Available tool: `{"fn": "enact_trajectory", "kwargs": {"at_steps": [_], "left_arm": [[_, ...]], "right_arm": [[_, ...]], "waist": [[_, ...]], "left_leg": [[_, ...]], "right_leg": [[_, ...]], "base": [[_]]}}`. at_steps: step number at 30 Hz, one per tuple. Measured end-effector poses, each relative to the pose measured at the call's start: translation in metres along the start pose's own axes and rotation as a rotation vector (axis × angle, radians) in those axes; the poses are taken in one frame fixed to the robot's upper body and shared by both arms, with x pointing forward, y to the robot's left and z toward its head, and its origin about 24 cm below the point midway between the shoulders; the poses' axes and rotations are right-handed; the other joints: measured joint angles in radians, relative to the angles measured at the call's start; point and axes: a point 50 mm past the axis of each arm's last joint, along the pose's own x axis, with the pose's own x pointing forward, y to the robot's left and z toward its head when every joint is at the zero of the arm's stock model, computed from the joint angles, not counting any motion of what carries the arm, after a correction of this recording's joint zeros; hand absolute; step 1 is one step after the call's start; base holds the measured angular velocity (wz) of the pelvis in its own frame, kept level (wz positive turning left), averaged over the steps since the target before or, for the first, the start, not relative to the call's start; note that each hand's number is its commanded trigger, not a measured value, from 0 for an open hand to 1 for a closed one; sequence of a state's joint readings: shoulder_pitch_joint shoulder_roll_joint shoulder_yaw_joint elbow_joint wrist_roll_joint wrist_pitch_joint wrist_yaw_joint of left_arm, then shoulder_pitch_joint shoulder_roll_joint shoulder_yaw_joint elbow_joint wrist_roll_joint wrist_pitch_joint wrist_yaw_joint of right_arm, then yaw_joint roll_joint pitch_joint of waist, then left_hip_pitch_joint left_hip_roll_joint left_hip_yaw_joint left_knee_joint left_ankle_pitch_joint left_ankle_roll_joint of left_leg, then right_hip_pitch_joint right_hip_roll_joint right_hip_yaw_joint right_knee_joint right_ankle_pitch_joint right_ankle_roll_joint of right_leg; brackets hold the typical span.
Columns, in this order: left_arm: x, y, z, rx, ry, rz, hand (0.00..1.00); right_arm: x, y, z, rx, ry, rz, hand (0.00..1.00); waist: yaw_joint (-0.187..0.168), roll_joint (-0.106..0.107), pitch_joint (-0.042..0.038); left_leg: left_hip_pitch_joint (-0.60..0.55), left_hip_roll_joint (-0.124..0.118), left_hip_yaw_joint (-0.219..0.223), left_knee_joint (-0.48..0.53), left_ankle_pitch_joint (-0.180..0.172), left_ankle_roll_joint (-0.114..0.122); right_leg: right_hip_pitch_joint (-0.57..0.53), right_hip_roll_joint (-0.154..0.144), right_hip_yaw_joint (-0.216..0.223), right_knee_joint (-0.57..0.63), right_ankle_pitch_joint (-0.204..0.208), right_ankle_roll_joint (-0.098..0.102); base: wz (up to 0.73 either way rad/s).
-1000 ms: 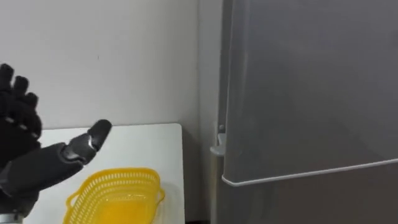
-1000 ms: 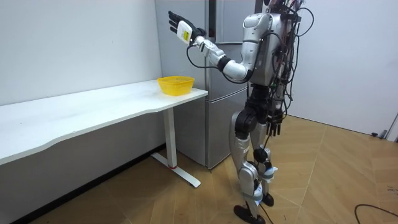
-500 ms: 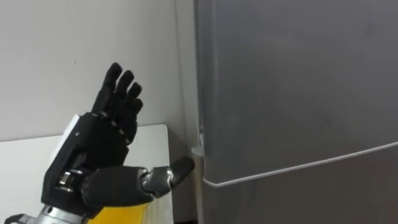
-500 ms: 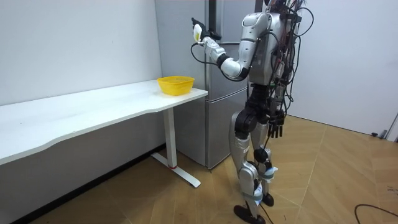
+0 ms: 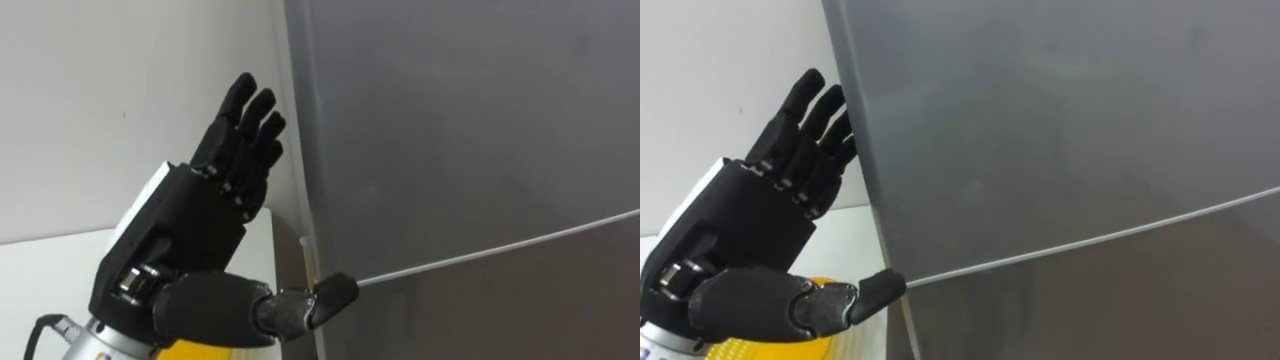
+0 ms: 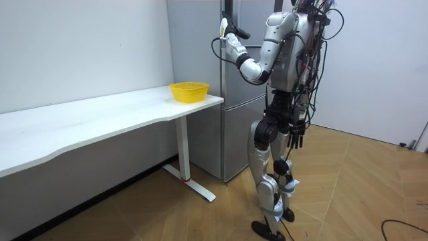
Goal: Retrieve from the upper fridge
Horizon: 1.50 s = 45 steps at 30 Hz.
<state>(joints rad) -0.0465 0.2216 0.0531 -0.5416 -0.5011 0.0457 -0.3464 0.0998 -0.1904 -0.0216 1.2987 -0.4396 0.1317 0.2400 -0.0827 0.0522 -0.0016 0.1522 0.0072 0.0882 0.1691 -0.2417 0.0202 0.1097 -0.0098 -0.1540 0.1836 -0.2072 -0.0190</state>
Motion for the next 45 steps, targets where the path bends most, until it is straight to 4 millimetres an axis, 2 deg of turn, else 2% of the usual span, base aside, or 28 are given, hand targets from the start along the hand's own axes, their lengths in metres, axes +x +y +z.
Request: {"fn": "enact_trajectory", "kwargs": {"at_steps": [8, 18, 19, 20, 21, 22, 26, 27, 28, 32, 36, 37, 45], "left_arm": [[0.001, -0.007, -0.002, -0.032, -0.002, -0.063, 0.0], [0.002, -0.012, -0.003, -0.099, 0.014, -0.152, 0.0], [0.001, -0.012, -0.003, -0.104, 0.017, -0.155, 0.5], [0.001, -0.012, -0.004, -0.104, 0.02, -0.158, 0.8], [0.001, -0.012, -0.004, -0.103, 0.02, -0.159, 0.95], [0.001, -0.011, -0.004, -0.102, 0.022, -0.161, 1.0], [0.001, -0.008, -0.002, -0.09, 0.02, -0.134, 1.0], [0.0, -0.007, -0.002, -0.088, 0.019, -0.13, 0.56], [0.0, -0.006, -0.001, -0.086, 0.018, -0.126, 0.0], [0.001, -0.012, -0.001, -0.104, 0.009, -0.173, 0.0], [0.003, -0.019, -0.002, -0.126, 0.011, -0.211, 0.0], [0.003, -0.021, -0.003, -0.131, 0.016, -0.221, 0.0], [0.004, -0.025, -0.005, -0.148, 0.019, -0.247, 0.0]], "right_arm": [[0.0, -0.001, -0.001, -0.003, 0.011, -0.013, 0.0], [-0.001, -0.006, 0.009, -0.012, -0.009, -0.04, 0.0], [-0.001, -0.006, 0.009, -0.012, -0.01, -0.043, 0.0], [-0.001, -0.006, 0.009, -0.012, -0.01, -0.046, 0.0], [-0.001, -0.006, 0.009, -0.012, -0.01, -0.046, 0.0], [-0.001, -0.006, 0.009, -0.011, -0.009, -0.047, 0.0], [-0.001, -0.006, 0.008, -0.012, -0.007, -0.046, 0.0], [-0.001, -0.006, 0.008, -0.012, -0.008, -0.046, 0.0], [-0.001, -0.006, 0.008, -0.012, -0.009, -0.049, 0.0], [-0.001, -0.008, 0.01, -0.011, -0.015, -0.059, 0.0], [-0.001, -0.009, 0.013, -0.012, -0.023, -0.065, 0.0], [-0.001, -0.009, 0.013, -0.012, -0.023, -0.066, 0.0], [-0.002, -0.01, 0.013, -0.009, -0.031, -0.07, 0.0]], "waist": [[0.005, -0.008, 0.0062], [-0.016, -0.005, 0.0048], [-0.018, -0.004, 0.0048], [-0.018, -0.004, 0.0046], [-0.018, -0.003, 0.0043], [-0.019, -0.004, 0.0047], [-0.017, -0.002, 0.0038], [-0.017, -0.002, 0.0034], [-0.018, -0.002, 0.0035], [-0.017, 0.003, 0.0003], [-0.019, 0.003, 0.0004], [-0.021, 0.009, -0.0034], [-0.021, 0.016, -0.0032]], "left_leg": [[-0.003, 0.0, 0.0, -0.001, 0.0, 0.0], [0.0, 0.001, 0.003, -0.001, 0.0, 0.0], [0.0, 0.001, 0.003, -0.001, 0.0, 0.0], [0.0, 0.001, 0.003, -0.001, 0.0, 0.0], [0.0, 0.0, 0.003, -0.001, 0.0, 0.0], [0.0, 0.0, 0.003, -0.001, 0.0, 0.0], [-0.002, -0.002, 0.004, -0.001, 0.0, 0.0], [-0.002, -0.002, 0.004, 0.0, 0.0, 0.0], [-0.002, -0.002, 0.004, 0.001, 0.0, 0.0], [-0.004, -0.003, 0.004, 0.001, 0.0, 0.0], [-0.002, -0.003, 0.004, 0.001, 0.0, 0.0], [-0.002, -0.003, 0.004, 0.001, 0.0, 0.0], [-0.001, -0.002, 0.015, 0.002, 0.0, 0.0]], "right_leg": [[-0.004, 0.001, 0.004, 0.001, 0.0, 0.0], [0.006, 0.002, 0.008, 0.0, 0.0, 0.0], [0.007, 0.002, 0.007, 0.0, 0.0, 0.0], [0.007, 0.002, 0.007, 0.0, 0.0, 0.0], [0.007, 0.002, 0.007, 0.0, 0.0, 0.0], [0.007, 0.002, 0.007, 0.0, 0.0, 0.0], [0.005, 0.001, 0.007, 0.0, 0.0, 0.0], [0.005, 0.001, 0.007, 0.0, 0.0, 0.0], [0.005, 0.0, 0.007, 0.0, 0.0, 0.0], [0.006, -0.001, 0.004, -0.001, 0.0, 0.001], [0.007, -0.001, 0.004, -0.001, 0.0, 0.001], [0.008, -0.001, 0.004, -0.001, 0.0, 0.001], [0.006, 0.001, 0.008, -0.001, -0.001, 0.001]], "base": [[-0.01], [0.0], [0.0], [0.0], [0.0], [0.0], [0.0], [0.0], [0.0], [0.0], [0.0], [0.0], [-0.01]]}}
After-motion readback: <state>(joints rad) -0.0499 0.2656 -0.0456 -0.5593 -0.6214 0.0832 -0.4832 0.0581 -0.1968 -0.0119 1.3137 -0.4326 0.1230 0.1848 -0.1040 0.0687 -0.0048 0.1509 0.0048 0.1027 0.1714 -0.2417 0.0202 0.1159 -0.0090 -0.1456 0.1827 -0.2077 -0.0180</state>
